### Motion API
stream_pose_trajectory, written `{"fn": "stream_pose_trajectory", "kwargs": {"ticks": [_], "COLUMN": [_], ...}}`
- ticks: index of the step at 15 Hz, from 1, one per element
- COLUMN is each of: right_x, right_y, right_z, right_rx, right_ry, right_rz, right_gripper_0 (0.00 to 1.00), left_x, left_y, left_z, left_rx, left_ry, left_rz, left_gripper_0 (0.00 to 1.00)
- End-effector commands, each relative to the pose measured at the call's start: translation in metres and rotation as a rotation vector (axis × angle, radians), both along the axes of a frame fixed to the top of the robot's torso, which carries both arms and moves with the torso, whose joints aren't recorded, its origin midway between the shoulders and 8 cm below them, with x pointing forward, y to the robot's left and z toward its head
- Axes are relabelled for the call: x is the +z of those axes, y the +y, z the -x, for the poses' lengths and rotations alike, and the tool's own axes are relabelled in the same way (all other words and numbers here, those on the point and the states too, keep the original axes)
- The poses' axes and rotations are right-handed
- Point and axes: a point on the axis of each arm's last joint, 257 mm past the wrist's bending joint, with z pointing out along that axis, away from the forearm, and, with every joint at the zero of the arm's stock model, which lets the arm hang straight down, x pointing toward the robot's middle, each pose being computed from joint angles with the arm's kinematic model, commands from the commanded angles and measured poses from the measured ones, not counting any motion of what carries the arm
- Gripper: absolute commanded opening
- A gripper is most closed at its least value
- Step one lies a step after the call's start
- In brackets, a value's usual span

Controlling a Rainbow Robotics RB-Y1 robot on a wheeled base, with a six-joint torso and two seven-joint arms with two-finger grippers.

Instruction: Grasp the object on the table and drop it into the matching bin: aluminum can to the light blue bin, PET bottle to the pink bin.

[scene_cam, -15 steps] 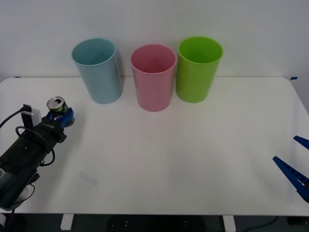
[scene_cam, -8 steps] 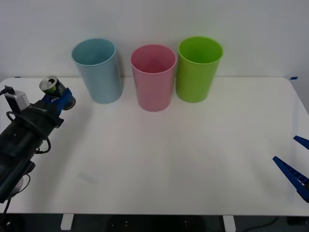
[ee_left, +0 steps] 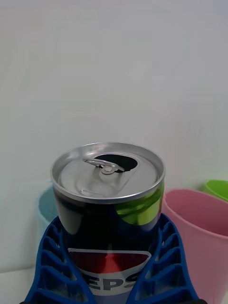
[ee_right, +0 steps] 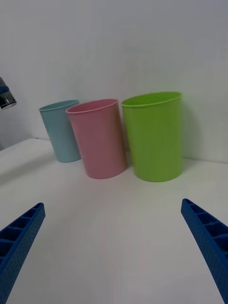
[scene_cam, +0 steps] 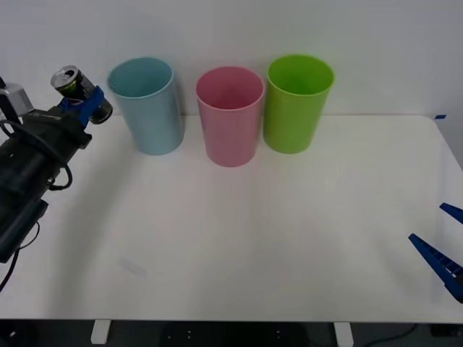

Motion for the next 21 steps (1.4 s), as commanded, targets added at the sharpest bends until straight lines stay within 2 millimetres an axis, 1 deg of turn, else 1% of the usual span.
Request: {"fn": "stream_pose_trajectory", "kwargs": {"ticks": [1,5,11,13,17,19,21], "right_x": [0.000,0.000,0.000,0.000,0.000,0.000,0.000], "right_y": [0.000,0.000,0.000,0.000,0.000,0.000,0.000], "right_z": [0.000,0.000,0.000,0.000,0.000,0.000,0.000], "right_rx": [0.000,0.000,0.000,0.000,0.000,0.000,0.000], "right_ry": [0.000,0.000,0.000,0.000,0.000,0.000,0.000], "right_rz": [0.000,0.000,0.000,0.000,0.000,0.000,0.000], "right_gripper_0": [1.00,1.00,1.00,1.00,1.00,1.00,1.00], "left_x": [0.021,0.024,0.032,0.030,0.032,0.032,0.035], "left_y": [-0.004,-0.008,-0.029,-0.034,-0.041,-0.046,-0.050], "left_z": [-0.016,-0.054,-0.106,-0.123,-0.150,-0.159,-0.162], "left_rx": [0.013,0.039,0.046,0.051,0.079,0.085,0.085], "left_ry": [-0.008,0.000,0.037,0.062,0.094,0.105,0.106], "left_rz": [0.004,-0.057,-0.135,-0.160,-0.190,-0.200,-0.204], "left_gripper_0": [0.00,0.00,0.00,0.00,0.00,0.00,0.00]}}
